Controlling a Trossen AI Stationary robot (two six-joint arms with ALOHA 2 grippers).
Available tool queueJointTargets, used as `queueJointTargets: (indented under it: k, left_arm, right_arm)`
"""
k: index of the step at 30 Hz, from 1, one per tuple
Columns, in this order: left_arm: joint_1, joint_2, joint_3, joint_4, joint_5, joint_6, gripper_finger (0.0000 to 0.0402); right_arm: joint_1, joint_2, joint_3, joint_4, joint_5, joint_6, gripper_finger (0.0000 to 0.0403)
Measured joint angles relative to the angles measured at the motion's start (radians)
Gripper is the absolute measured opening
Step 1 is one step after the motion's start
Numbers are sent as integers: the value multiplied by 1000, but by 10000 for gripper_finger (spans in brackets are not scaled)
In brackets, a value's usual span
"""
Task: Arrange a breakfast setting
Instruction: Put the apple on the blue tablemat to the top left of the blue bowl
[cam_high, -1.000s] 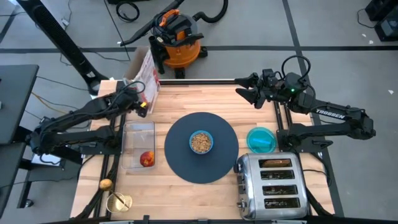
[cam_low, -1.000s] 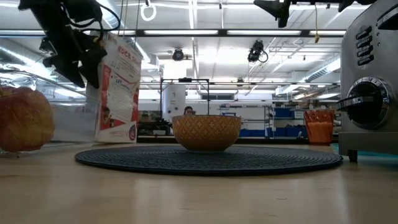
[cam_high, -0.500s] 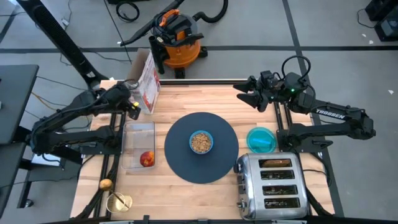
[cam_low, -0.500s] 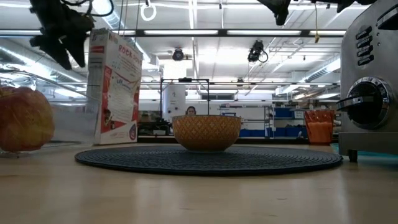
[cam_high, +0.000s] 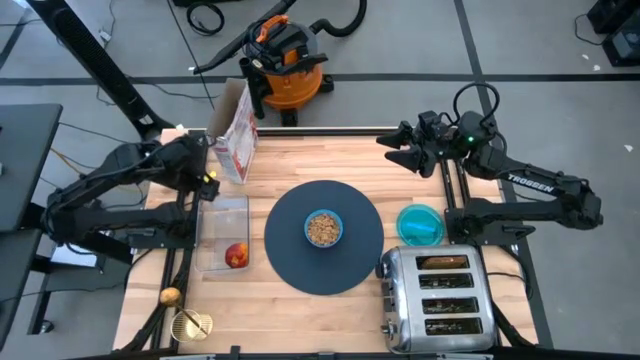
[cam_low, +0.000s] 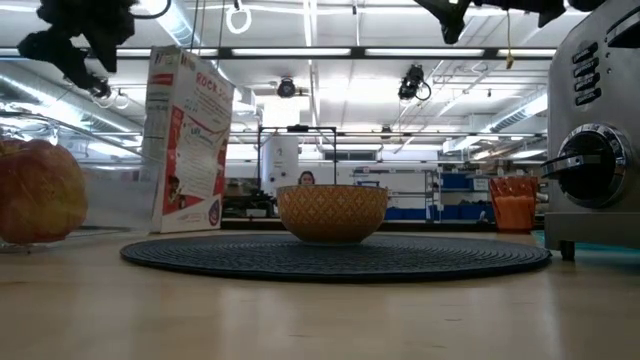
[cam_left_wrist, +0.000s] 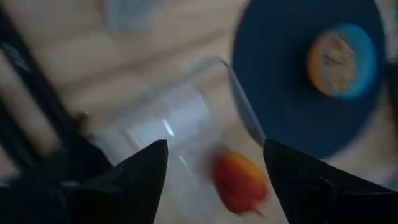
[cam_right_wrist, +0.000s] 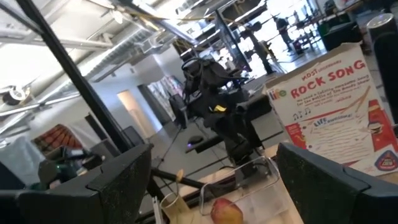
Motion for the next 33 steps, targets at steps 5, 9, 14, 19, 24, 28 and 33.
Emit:
queueJointTargets:
  k: [5, 9, 14, 19, 24, 28, 33]
  left_arm:
    - [-216, 0, 0, 46, 46, -275, 270]
    - [-436, 29, 0, 191, 24, -481, 270]
    - [-703, 145, 0, 327, -27, -640, 270]
    - [-912, 278, -1, 369, -25, -773, 270]
    - [-1034, 365, -1, 360, -38, -909, 270]
    - [-1064, 403, -1, 282, -84, -1001, 270]
    - [-1014, 419, -22, 222, -86, -1117, 256]
  right_arm:
    - [-20, -8, 0, -21, -63, -3, 348]
    - [-31, -18, 0, -32, -108, -5, 348]
    - [-43, -28, 0, -68, -133, -39, 348]
    - [-44, -33, 0, -97, -137, -65, 348]
    - [-44, -33, 0, -99, -140, -101, 348]
    - [-44, -33, 0, -99, -139, -139, 348]
    - [-39, -33, 0, -108, -130, -138, 348]
